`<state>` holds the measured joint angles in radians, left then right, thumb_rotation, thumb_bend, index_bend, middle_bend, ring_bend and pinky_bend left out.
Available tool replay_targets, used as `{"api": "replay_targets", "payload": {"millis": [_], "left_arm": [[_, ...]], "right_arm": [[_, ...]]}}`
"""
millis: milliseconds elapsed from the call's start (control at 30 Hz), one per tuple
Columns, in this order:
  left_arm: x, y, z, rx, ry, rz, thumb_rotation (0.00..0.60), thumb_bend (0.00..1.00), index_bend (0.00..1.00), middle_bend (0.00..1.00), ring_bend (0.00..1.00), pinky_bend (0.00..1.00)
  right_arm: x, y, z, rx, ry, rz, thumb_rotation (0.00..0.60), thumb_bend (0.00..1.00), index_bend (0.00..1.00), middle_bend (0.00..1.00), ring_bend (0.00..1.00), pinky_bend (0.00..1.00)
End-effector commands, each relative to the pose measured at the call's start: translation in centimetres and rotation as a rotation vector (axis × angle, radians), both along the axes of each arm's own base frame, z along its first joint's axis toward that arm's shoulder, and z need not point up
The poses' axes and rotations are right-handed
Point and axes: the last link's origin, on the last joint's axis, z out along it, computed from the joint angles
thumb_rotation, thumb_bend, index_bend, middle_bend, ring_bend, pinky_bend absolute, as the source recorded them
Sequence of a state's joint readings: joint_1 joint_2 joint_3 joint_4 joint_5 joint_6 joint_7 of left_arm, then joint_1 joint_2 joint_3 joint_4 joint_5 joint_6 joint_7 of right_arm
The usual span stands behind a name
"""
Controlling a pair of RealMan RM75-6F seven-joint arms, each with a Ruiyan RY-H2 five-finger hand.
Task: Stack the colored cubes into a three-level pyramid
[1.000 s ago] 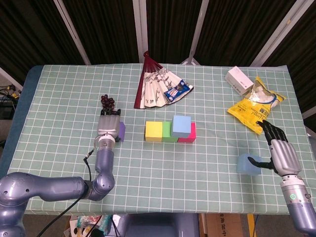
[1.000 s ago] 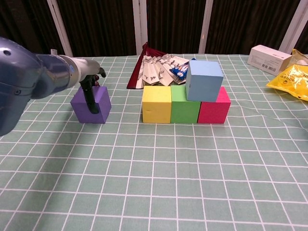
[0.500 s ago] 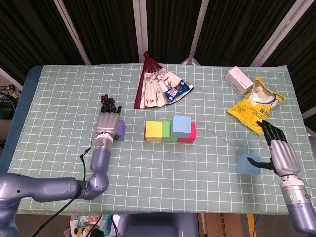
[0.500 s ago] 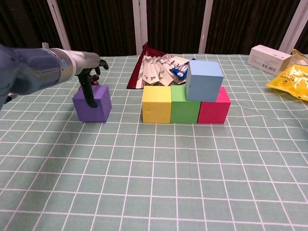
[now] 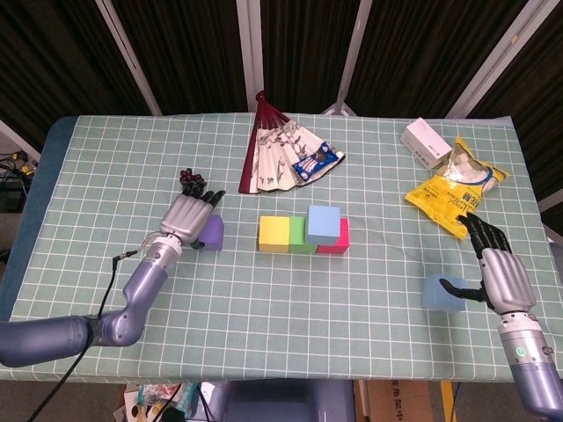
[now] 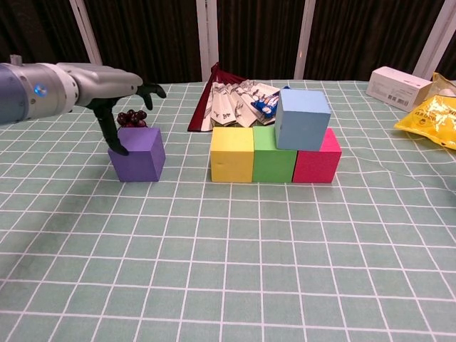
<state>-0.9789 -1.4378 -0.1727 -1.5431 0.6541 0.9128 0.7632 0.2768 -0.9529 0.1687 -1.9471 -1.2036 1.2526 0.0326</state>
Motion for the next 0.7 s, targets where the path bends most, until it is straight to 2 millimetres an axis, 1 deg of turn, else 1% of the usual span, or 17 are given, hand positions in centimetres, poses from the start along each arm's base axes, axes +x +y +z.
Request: {"api": "replay_targets", "payload": {"millis": [33, 133, 267, 500, 567, 700], "left_arm": [[-1.7, -0.3, 0.6, 0.004, 0.004, 0.017, 0.6, 0.09, 0.0, 0.21, 0.0, 0.0], [-2.4, -0.3, 0.8, 0.014, -0.005, 0.027, 0.6, 0.09, 0.0, 0.23, 0.0, 0.0], [-2.8, -0.3, 0.6, 0.01, -0.011, 0.033, 0.6, 0.1, 0.0, 0.23, 0.0, 0.0], [-2.5, -0.3, -0.4, -0.016, -0.021, 0.016, 0.6, 0.11, 0.0, 0.23, 0.0, 0.0], [-2.5, -0.3, -0.7, -0.022, -0.022, 0.015, 0.6, 0.12, 0.0, 0.23, 0.0, 0.0], [-2.3, -0.4, -1.0, -0.027, -0.035, 0.012, 0.6, 0.21, 0.0, 0.28, 0.0, 0.0]], "right_arm": [[0.0, 0.0, -0.1, 0.003, -0.002, 0.0, 0.6, 0.2, 0.0, 0.0, 0.0, 0.0], [0.1, 0.0, -0.1, 0.006, -0.003, 0.001, 0.6, 0.21, 0.0, 0.0, 0.0, 0.0], [0.1, 0.1, -0.2, 0.011, -0.004, -0.001, 0.6, 0.21, 0.0, 0.0, 0.0, 0.0], [0.1, 0.1, -0.2, 0.012, -0.006, -0.001, 0.6, 0.2, 0.0, 0.0, 0.0, 0.0], [0.1, 0.1, -0.3, 0.014, -0.007, -0.002, 0.6, 0.2, 0.0, 0.0, 0.0, 0.0], [0.1, 0.2, -0.4, 0.021, -0.008, -0.002, 0.6, 0.2, 0.0, 0.0, 0.0, 0.0]]}}
